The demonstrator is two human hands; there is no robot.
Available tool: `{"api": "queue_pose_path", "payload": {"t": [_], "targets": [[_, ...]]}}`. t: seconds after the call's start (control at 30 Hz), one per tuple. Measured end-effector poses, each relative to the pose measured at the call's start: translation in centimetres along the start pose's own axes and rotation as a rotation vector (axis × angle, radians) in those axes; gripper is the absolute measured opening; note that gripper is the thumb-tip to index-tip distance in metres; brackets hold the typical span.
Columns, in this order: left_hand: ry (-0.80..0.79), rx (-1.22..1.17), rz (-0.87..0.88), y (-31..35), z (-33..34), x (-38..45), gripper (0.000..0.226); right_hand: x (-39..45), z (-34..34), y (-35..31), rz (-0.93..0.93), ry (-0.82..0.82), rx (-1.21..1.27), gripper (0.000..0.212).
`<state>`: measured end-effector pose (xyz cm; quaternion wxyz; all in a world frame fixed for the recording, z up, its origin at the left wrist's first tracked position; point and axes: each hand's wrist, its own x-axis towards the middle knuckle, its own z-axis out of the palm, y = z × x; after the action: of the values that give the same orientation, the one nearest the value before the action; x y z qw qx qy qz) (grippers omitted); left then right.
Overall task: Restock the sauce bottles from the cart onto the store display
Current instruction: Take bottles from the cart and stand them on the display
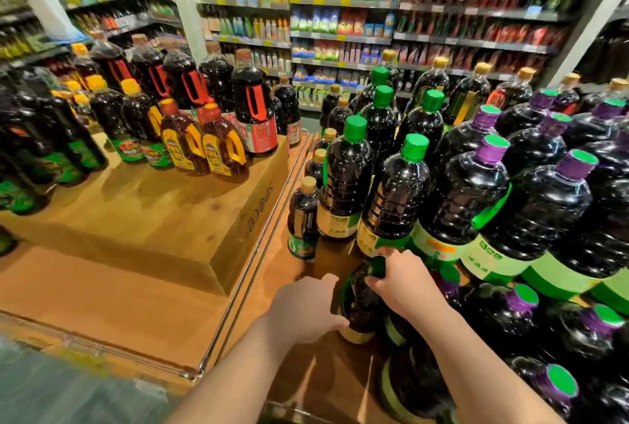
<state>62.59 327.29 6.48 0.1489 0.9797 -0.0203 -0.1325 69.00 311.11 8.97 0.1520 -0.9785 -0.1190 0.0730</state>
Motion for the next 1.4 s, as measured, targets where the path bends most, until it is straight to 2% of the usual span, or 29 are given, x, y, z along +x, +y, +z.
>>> {"api": "queue_pose_path", "payload": {"t": [0.1, 0.33, 0.5, 0.7, 0.87, 1.07, 1.4], "targets": [[0.002, -0.059, 0.011, -0.5, 0.3, -1.1, 0.077, 0.2, 0.2, -0.3, -0.016, -0.009, -0.040, 0.048], [0.013, 0.021, -0.134, -1.2, 0.2, -2.5, 0.075, 0.8, 0.3, -0.6, -0.070, -0.026, -0.129, 0.041], [0.031, -0.071, -0.153, -1.0, 0.7, -3.0, 0.071, 0.9, 0.3, -0.7, -0.101, -0.031, -0.151, 0.027], [0.009, -0.089, -0.156, 0.0, 1.7, -1.9, 0.073, 0.8, 0.4, -0.9, -0.137, -0.041, -0.161, 0.028], [0.019, -0.104, -0.121, 1.2, 2.5, -1.5, 0.064, 1.0, 0.5, -1.2, -0.138, -0.047, -0.164, 0.029], [0.008, -0.108, -0.112, 1.0, 2.5, -1.3, 0.085, 0.6, 0.8, -2.0, -0.165, -0.074, -0.194, 0.029], [-0.023, -0.163, -0.190, 0.7, 2.8, -1.1, 0.084, -0.1, 1.9, -4.6, -0.219, -0.174, -0.080, 0.031]]}}
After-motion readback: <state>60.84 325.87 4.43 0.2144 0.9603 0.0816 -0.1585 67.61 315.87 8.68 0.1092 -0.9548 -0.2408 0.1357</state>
